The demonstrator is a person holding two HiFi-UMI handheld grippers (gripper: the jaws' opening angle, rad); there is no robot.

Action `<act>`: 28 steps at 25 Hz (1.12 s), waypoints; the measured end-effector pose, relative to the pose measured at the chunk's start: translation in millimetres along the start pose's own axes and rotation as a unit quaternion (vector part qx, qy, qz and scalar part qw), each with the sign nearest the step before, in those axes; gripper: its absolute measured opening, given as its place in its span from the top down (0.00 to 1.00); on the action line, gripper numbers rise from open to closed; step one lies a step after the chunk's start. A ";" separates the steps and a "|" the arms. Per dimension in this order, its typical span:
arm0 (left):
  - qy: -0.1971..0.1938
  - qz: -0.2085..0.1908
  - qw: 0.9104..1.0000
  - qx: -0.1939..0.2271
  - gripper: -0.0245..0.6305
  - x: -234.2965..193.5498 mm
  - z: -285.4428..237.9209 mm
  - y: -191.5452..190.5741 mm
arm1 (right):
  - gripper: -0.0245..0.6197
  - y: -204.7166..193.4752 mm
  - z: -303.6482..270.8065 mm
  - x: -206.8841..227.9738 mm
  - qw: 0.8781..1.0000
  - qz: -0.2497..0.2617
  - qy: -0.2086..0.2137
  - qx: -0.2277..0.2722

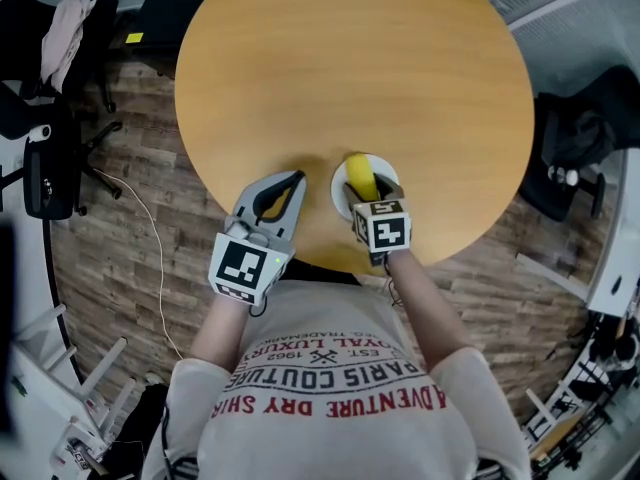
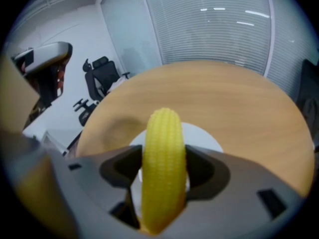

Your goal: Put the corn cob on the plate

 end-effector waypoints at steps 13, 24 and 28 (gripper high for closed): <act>-0.012 -0.023 1.000 0.016 0.91 23.8 9.6 12.9 | 0.79 29.7 79.1 -3.2 0.991 -0.029 -0.020 0.130; -0.022 -0.066 0.996 0.056 0.91 45.9 15.8 49.5 | 0.92 60.4 172.0 -2.6 0.959 -0.005 -0.041 0.282; -0.026 -0.080 0.993 0.079 0.91 52.0 17.8 69.7 | 0.92 73.6 204.9 -5.8 0.939 -0.015 -0.037 0.340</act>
Point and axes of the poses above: the fingertips, and each gripper's own axes: z backward along the fingers, x to its right, y out of its top, the point moved 5 cm from there along z, backward along the fingers, and after that the axes turned 1 degree about -y, right-handed, at the moved point
